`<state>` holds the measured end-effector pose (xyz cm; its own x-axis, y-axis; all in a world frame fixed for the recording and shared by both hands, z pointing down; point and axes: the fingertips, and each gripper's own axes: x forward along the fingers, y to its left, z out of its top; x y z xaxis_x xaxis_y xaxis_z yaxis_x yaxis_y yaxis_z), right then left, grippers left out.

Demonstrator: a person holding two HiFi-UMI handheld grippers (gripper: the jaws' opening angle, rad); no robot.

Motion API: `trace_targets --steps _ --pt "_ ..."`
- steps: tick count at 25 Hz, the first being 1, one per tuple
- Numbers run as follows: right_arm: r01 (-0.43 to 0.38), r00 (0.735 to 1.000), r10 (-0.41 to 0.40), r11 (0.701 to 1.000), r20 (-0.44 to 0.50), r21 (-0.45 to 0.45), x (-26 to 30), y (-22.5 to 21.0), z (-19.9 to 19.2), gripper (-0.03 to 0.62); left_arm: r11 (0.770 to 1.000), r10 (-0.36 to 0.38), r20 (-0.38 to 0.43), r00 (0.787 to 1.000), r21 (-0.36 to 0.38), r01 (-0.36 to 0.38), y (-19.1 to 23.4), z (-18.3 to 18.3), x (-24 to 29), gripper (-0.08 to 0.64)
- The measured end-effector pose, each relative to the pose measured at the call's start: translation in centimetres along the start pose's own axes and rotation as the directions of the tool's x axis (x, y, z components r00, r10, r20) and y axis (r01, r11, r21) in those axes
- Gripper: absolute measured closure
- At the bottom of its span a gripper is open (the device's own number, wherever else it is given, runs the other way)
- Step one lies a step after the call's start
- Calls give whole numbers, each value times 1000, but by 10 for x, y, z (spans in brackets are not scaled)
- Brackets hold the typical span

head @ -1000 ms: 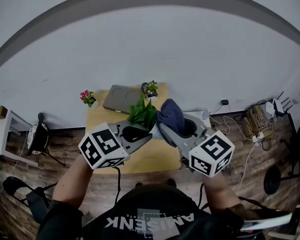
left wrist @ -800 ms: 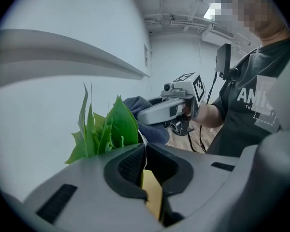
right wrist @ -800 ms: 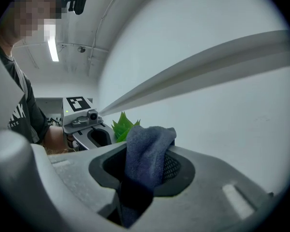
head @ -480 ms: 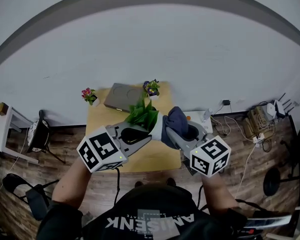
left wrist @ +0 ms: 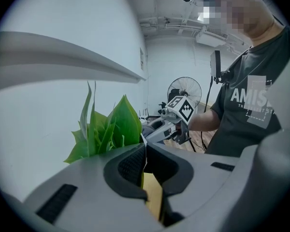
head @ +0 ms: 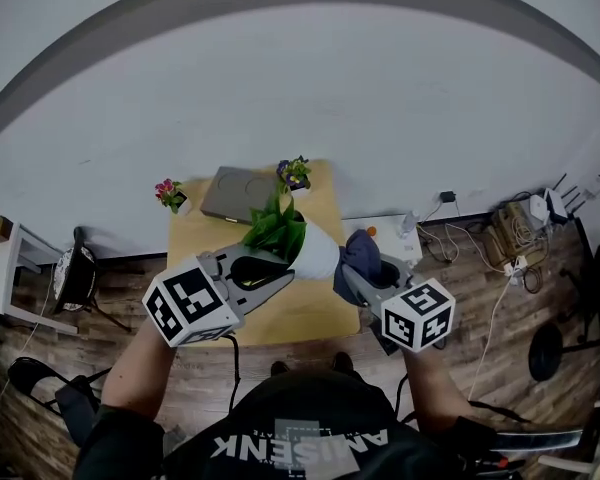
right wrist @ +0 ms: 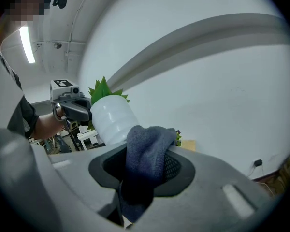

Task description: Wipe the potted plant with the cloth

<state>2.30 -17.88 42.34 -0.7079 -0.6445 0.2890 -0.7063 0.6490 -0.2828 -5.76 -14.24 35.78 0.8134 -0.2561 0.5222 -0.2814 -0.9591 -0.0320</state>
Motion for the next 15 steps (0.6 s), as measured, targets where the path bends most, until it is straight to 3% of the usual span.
trace_targets --steps 3,7,12,15 --pt "-2 1000 2 1000 -3 -4 -2 -2 1 465 999 2 -14 1000 40 -2 -1 -2 1 552" --pt "-14 998 17 999 64 -49 -10 4 34 466 991 -13 -49 999 130 19 -10 -6 2 552" --pt "-85 978 109 987 178 -140 -17 34 96 465 982 -21 -78 997 188 35 -16 -9 -1 551" --pt "-129 968 167 972 189 -198 -11 58 115 465 979 -27 -62 998 202 39 -20 -6 -3 551"
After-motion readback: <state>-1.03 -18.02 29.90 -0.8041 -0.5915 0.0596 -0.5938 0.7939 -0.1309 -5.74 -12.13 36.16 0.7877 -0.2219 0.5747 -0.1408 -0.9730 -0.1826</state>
